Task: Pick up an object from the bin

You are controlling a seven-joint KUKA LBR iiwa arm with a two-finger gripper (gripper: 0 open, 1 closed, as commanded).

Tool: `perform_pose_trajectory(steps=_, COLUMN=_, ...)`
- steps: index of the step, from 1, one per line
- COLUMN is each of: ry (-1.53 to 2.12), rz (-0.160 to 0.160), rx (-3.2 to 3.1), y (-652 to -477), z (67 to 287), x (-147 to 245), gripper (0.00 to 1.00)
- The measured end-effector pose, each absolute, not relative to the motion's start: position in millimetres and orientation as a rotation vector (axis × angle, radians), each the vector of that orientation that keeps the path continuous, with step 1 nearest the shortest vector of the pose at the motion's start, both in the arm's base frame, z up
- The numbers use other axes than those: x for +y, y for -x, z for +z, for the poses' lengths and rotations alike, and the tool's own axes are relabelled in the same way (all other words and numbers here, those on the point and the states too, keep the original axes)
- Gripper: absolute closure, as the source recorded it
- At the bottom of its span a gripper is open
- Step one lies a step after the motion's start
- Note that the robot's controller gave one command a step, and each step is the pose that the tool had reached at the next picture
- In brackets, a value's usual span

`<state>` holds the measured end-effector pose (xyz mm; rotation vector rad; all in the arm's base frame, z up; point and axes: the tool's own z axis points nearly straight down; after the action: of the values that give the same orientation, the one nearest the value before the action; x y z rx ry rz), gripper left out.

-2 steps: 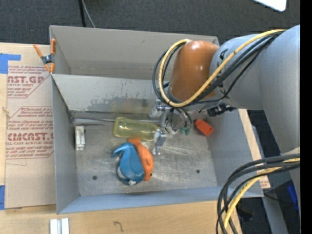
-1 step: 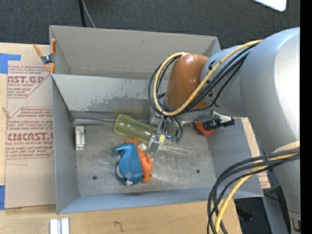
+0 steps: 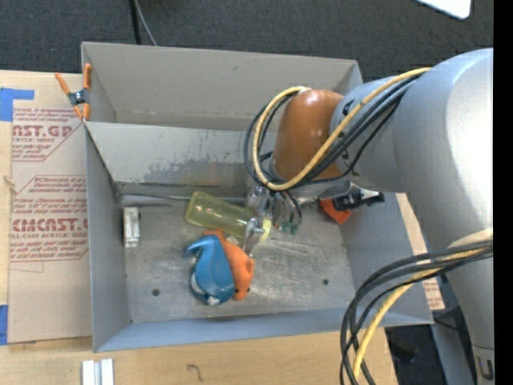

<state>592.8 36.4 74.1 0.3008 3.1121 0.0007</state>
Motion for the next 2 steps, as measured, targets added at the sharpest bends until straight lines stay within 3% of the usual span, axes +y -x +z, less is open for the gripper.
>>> perform_pose_trajectory(steps=2, ry=-0.301, rz=-0.001, rx=3.121, y=-590.5, z=78.3, x=36.5, gripper=1.00)
